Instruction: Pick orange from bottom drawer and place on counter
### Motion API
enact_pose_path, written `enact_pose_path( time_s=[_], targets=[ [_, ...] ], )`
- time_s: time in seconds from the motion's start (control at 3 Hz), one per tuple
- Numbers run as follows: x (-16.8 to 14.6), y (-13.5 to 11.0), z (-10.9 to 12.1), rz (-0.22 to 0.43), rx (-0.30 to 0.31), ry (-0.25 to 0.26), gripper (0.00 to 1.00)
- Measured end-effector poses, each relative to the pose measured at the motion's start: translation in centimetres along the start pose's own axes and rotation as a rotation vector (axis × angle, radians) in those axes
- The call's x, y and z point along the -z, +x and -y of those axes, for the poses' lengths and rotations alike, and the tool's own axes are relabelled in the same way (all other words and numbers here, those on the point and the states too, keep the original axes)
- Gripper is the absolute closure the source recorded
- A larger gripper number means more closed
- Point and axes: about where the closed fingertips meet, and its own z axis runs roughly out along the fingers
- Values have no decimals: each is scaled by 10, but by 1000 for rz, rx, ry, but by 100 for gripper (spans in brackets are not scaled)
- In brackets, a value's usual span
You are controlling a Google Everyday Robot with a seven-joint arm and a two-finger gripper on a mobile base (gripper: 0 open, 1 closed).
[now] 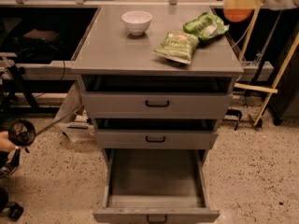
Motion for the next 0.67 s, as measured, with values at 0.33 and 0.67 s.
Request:
enact_pose_path(
  time_s=[0.33,0.67],
  targets=[
    [-72,0,5,6,-66,-34,100],
    [-132,39,8,-42,-135,-65,100]
  ],
)
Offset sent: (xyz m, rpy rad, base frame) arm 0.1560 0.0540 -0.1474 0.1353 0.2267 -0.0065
